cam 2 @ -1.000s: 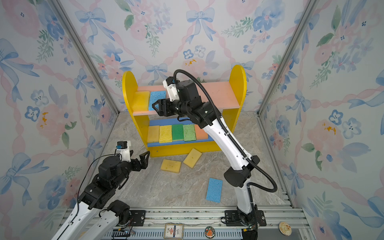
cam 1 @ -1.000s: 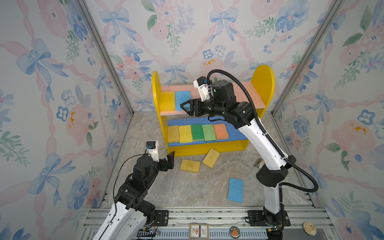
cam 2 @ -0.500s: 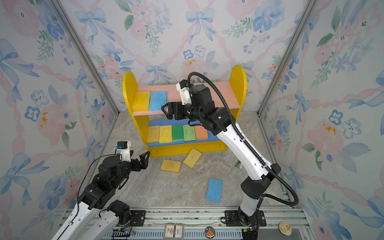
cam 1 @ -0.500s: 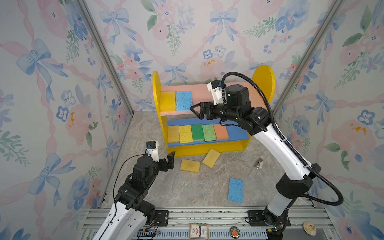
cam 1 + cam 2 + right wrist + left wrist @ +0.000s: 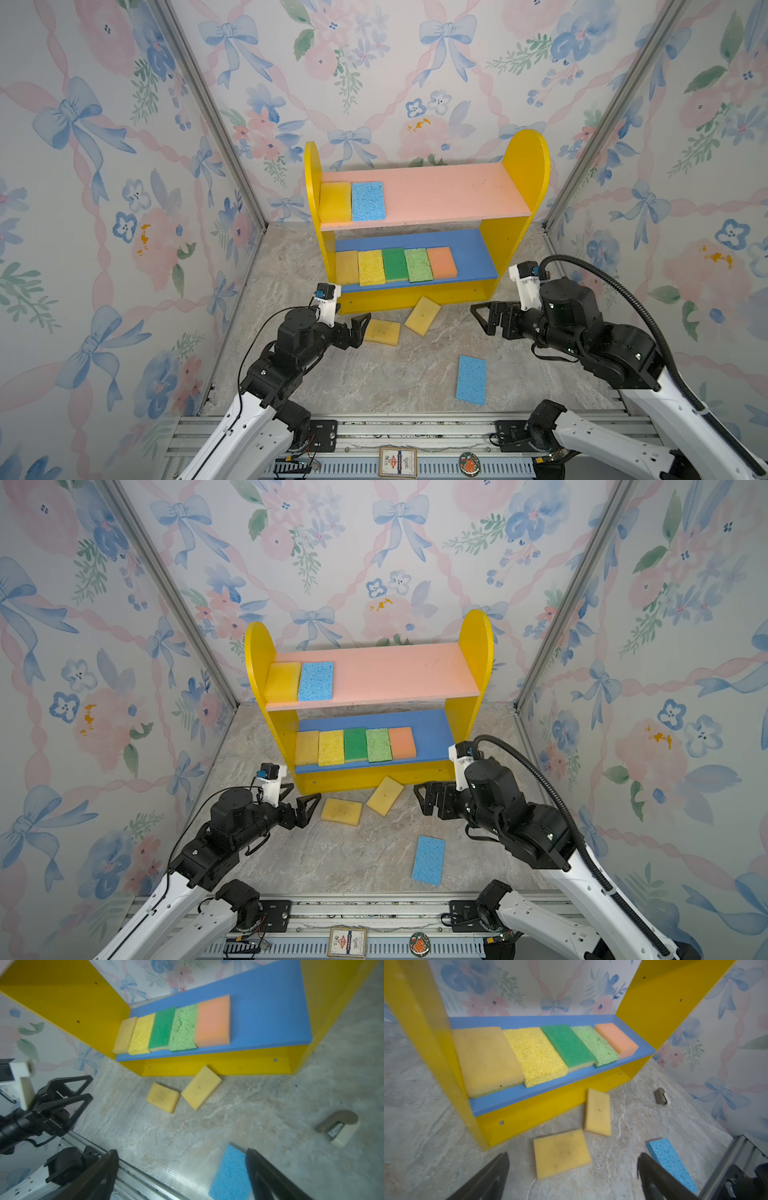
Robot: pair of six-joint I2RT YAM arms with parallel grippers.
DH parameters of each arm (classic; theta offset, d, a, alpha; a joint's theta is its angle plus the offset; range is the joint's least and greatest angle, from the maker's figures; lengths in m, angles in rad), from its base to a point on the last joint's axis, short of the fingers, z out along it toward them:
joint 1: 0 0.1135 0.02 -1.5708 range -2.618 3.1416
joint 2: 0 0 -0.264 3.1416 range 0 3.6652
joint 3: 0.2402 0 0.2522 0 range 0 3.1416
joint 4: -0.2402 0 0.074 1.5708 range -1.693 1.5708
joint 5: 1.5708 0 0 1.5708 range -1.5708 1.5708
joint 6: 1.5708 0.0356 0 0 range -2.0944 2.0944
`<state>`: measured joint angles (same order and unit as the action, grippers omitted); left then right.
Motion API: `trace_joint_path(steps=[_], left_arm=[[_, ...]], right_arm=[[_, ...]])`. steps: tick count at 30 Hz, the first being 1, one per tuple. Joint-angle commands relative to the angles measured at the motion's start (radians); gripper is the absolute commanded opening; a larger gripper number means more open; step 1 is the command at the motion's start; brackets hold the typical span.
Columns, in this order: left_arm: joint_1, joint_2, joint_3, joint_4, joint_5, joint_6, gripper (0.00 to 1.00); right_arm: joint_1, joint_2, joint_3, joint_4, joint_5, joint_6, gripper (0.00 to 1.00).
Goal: Place and organize the cleaning sponges onto the shelf
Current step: 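Withdraw the right gripper down to the remaining blue sponge on the table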
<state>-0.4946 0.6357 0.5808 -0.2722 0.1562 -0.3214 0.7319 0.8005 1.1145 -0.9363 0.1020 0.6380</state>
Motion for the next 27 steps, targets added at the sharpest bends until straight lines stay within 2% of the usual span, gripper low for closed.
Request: trace_joint_path(steps=[1,5,9,17,27], left_arm=[[-0.053,0.069,-0.009,0.043,0.137,0.011,0.98],[-0.09,0.141,-0.01,0.053,0.191,-0.001,0.98],[-0.105,0.168,-0.031,0.062,0.175,0.002,0.98],[-0.105,0.186,-0.03,0.062,0.169,0.017,0.98],[-0.107,0.16,-0.033,0.062,0.141,0.025,0.98]], right_arm=[[-0.005,-0.044,-0.197,-0.122,0.068,0.187,0.97],[0.014,-0.069,-0.401,-0.04,0.064,0.306,0.97],[0.078,0.028,-0.482,0.063,0.087,0.365,0.97],[0.145,0.283,-0.483,0.2,0.086,0.381,0.97],[0.146,0.421,-0.482,0.281,0.074,0.391,0.97]])
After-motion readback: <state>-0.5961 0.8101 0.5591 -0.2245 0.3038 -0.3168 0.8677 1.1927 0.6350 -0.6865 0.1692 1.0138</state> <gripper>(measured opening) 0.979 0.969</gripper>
